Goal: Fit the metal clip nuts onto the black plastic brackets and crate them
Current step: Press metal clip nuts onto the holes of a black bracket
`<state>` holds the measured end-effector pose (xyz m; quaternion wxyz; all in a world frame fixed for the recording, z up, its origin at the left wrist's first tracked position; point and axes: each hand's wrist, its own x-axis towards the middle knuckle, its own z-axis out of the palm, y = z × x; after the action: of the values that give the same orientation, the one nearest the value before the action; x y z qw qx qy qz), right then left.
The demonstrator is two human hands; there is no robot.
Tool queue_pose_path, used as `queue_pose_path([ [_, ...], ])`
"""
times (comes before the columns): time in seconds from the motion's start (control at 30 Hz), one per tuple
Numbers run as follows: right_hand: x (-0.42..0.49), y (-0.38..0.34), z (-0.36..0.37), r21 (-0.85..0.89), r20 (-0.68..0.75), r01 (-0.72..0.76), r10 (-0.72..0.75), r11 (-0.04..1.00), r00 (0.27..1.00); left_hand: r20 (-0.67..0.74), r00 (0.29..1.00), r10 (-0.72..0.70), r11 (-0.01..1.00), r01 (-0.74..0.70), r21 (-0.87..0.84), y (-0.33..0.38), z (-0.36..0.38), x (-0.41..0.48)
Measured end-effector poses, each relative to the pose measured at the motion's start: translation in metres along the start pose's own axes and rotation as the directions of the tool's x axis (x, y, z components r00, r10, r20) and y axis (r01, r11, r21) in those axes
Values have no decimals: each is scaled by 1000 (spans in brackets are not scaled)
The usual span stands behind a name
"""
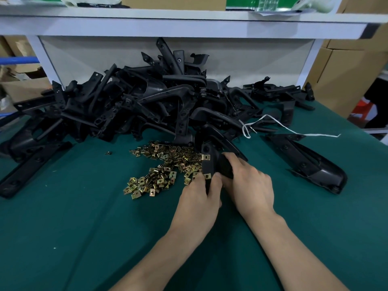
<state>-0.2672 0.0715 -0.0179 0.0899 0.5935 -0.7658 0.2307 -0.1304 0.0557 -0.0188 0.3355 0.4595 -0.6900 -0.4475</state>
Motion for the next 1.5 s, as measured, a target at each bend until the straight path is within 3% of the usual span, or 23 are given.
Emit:
queue_pose_path([
  [0.47,0,1,-2,50,8,4,-5,999,1000,90,994,60,997,-64,38,3,-10,-1],
  [0.57,-1,3,-2,89,-1,8,-8,996,1000,167,985,47,989,-23,-144,9,-11,-3],
  [0.7,3,5,-2,165,-6,-95,98,982,995,230,972,44,936,39,-349,15,-20,-5],
  [0.9,4,6,1,209,-52,-129,142,970,988,146,988,54,918,8,-395,14,-25,-1],
  [1.1,3,6,0,211,-48,-129,142,969,989,148,986,76,908,-7,-420,12,-23,-1],
  [1.17,3,6,0,200,-39,-134,144,971,989,120,985,122,944,-77,-322,9,-22,-3],
  [1.23,3,6,0,179,-24,-134,140,975,990,51,981,188,982,-188,2,5,-19,-5],
  [1.33,1,5,1,116,-16,-111,114,987,993,-92,954,287,882,-225,414,5,-13,-5],
  [1.5,0,3,0,56,-36,-52,54,997,998,-136,932,337,810,-214,546,2,-3,-3],
])
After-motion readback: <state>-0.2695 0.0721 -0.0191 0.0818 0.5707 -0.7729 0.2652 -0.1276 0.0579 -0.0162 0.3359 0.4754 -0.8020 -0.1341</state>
